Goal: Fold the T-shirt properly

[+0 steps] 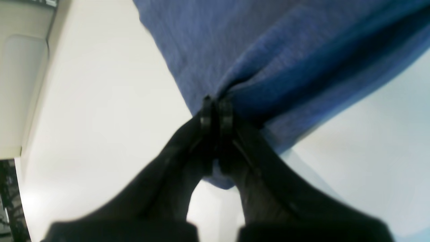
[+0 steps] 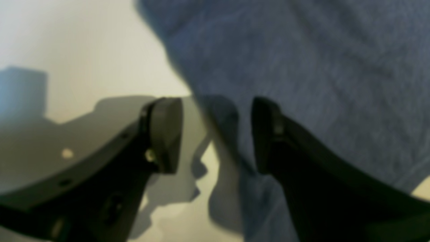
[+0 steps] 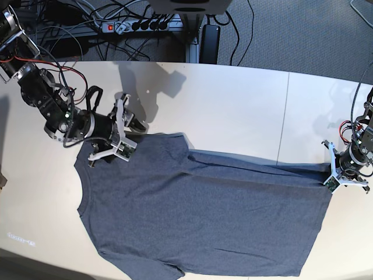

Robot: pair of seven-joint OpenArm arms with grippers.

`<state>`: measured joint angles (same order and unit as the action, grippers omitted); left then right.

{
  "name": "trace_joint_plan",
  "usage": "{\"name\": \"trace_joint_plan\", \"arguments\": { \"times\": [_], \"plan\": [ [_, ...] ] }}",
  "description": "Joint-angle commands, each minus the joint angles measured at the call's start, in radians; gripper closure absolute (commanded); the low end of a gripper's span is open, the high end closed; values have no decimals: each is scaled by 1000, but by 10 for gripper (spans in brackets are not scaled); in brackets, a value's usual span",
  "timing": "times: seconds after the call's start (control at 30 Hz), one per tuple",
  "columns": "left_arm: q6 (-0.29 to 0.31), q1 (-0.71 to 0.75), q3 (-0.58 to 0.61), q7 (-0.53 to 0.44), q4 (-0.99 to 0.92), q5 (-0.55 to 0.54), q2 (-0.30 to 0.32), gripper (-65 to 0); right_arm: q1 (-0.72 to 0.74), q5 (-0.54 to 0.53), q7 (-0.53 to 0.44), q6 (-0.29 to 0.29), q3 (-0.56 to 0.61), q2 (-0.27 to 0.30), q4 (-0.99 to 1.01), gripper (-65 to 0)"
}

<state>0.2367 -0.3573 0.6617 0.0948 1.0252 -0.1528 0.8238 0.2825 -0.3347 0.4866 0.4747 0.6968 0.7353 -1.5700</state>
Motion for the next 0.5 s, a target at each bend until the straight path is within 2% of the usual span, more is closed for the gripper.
{"name": "trace_joint_plan", "arguments": {
  "times": [0.0, 0.13, 0.47],
  "plan": [
    [3, -25, -11, -16, 3, -5, 21, 0, 14, 3, -13, 74, -17, 25, -28, -330],
    [3, -25, -11, -15, 0, -5, 21, 0, -10, 78, -11, 76, -16, 49, -48, -330],
    [3, -25, -11, -16, 0, -5, 21, 0, -36, 267, -59, 74, -16, 39, -39, -330]
  ]
}}
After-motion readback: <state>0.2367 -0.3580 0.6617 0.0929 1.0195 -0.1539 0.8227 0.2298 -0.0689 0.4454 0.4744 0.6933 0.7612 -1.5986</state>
